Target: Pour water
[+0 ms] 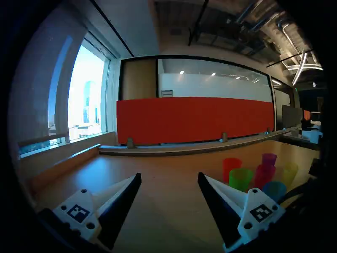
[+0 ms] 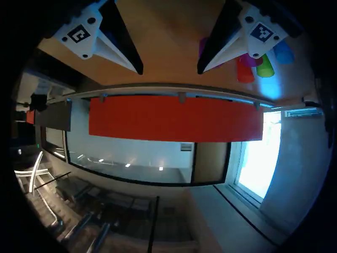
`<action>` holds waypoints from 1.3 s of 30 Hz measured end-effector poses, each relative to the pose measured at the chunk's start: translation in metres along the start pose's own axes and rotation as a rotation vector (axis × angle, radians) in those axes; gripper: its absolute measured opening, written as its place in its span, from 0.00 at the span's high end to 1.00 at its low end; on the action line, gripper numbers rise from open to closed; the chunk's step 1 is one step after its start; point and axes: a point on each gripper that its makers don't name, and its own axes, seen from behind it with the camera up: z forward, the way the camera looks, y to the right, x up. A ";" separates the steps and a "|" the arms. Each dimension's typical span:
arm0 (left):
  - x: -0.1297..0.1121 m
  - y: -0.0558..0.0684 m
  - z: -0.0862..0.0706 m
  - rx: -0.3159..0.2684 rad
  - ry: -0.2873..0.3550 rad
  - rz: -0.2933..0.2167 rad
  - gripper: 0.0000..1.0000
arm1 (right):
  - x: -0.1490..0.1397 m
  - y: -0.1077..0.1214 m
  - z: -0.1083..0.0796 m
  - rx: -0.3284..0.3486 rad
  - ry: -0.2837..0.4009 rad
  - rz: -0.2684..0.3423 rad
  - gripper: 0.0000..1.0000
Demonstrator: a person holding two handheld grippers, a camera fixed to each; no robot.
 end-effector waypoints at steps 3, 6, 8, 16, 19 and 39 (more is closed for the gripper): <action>0.021 -0.003 -0.001 -0.002 0.008 0.011 0.00 | 0.013 -0.002 0.001 0.003 0.005 -0.013 0.01; 0.039 -0.004 0.000 -0.010 0.026 0.026 0.00 | 0.026 -0.004 0.002 0.011 0.012 -0.028 0.01; 0.050 -0.004 0.000 -0.021 0.033 0.023 0.00 | 0.034 -0.006 0.003 0.017 0.013 -0.030 0.01; 0.080 -0.003 0.006 -0.061 0.027 -0.015 0.00 | 0.056 -0.011 0.008 0.047 -0.001 -0.011 0.01; 0.086 0.000 0.009 -0.081 0.015 -0.023 0.00 | 0.060 -0.011 0.010 0.052 -0.010 -0.007 0.01; 0.134 0.017 0.026 -0.223 -0.019 -0.017 0.00 | 0.115 -0.007 0.021 0.118 -0.003 0.004 0.01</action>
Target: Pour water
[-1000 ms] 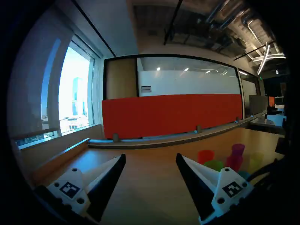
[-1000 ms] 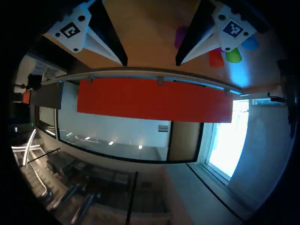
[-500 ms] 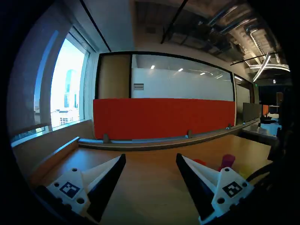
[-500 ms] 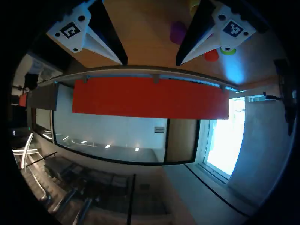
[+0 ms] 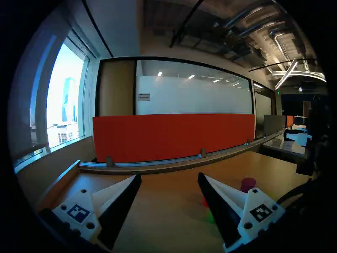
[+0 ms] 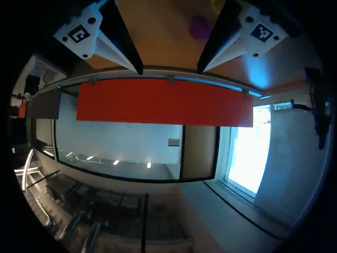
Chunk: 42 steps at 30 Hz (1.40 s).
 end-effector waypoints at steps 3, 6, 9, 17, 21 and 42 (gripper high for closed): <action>0.002 0.005 0.002 -0.030 -0.004 -0.008 0.00 | 0.006 -0.003 0.001 0.021 -0.001 -0.003 0.01; 0.004 0.010 0.003 -0.070 -0.010 -0.015 0.00 | 0.011 -0.010 0.003 0.057 -0.001 -0.008 0.01; 0.001 0.016 0.005 -0.112 -0.023 -0.013 0.00 | 0.012 -0.019 0.004 0.103 -0.009 -0.013 0.01; -0.005 0.019 0.009 -0.177 -0.058 -0.020 0.00 | 0.020 -0.043 0.007 0.234 -0.031 0.019 0.01; -0.003 0.021 0.009 -0.225 -0.063 -0.023 0.00 | 0.025 -0.053 0.005 0.301 -0.037 0.035 0.01; 0.010 0.032 0.018 -0.419 -0.058 -0.078 0.00 | 0.028 -0.090 0.002 0.558 -0.076 0.035 0.01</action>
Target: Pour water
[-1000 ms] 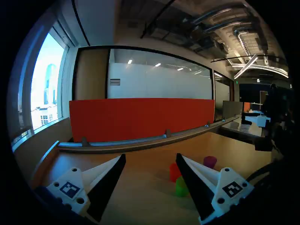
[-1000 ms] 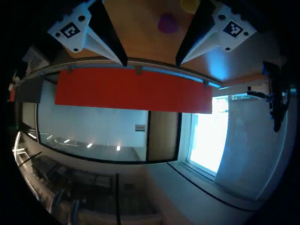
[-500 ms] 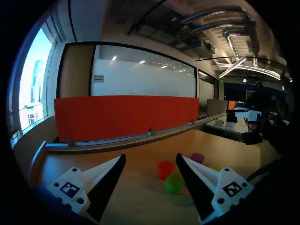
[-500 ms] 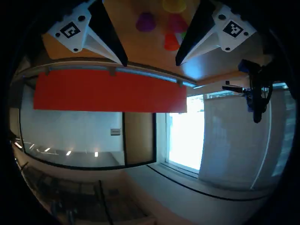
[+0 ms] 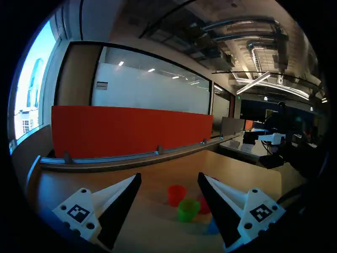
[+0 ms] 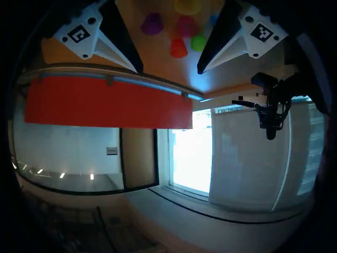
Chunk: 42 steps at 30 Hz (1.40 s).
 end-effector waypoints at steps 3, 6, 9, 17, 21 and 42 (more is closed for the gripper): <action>-0.001 0.001 0.001 -0.014 -0.009 0.023 0.00 | -0.004 -0.005 0.002 0.022 -0.010 -0.012 0.01; -0.004 0.005 0.003 -0.038 -0.023 0.044 0.00 | -0.009 -0.011 0.005 0.049 -0.025 -0.025 0.01; -0.006 0.007 0.006 -0.055 -0.029 0.062 0.00 | -0.014 -0.017 0.009 0.077 -0.042 -0.035 0.01; -0.022 0.012 0.012 -0.110 -0.071 0.083 0.00 | -0.029 -0.033 0.018 0.150 -0.084 -0.051 0.01; -0.033 0.014 0.016 -0.137 -0.094 0.095 0.00 | -0.036 -0.037 0.020 0.181 -0.101 -0.046 0.01; -0.082 0.032 0.025 -0.250 -0.198 0.156 0.00 | -0.081 -0.065 0.035 0.316 -0.207 -0.125 0.01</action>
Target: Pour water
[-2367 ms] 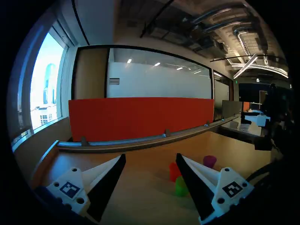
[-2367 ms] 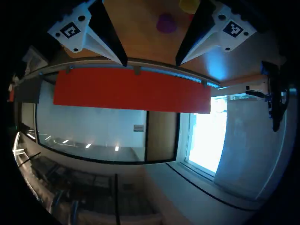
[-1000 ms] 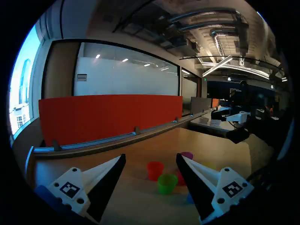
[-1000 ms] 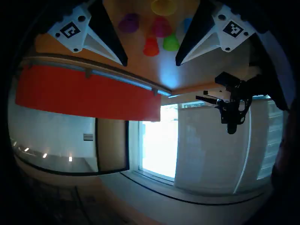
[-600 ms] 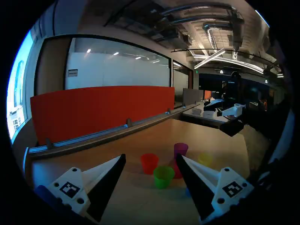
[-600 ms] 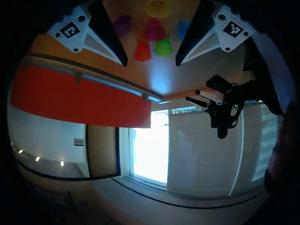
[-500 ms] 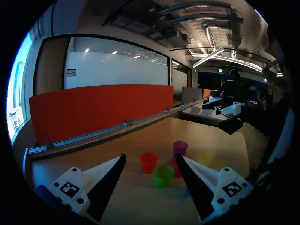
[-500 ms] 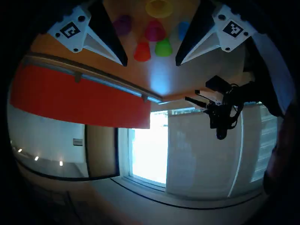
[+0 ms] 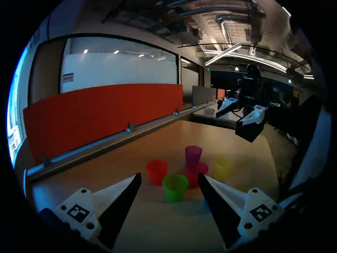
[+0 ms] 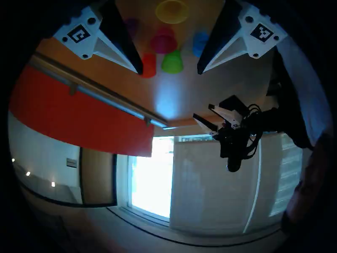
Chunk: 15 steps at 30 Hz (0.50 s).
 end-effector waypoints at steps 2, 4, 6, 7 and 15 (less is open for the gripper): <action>-0.004 0.001 0.003 -0.008 -0.009 0.003 0.00 | -0.005 -0.004 0.004 0.014 -0.015 -0.005 0.01; -0.008 0.001 0.006 -0.018 -0.019 0.005 0.00 | -0.011 -0.008 0.008 0.028 -0.029 -0.008 0.01; -0.013 0.002 0.010 -0.030 -0.030 0.007 0.00 | -0.017 -0.012 0.011 0.044 -0.044 -0.009 0.01; -0.015 0.002 0.012 -0.033 -0.036 0.007 0.00 | -0.019 -0.014 0.013 0.052 -0.051 -0.009 0.01; -0.036 0.006 0.031 -0.078 -0.087 0.025 0.00 | -0.043 -0.028 0.026 0.106 -0.112 -0.033 0.01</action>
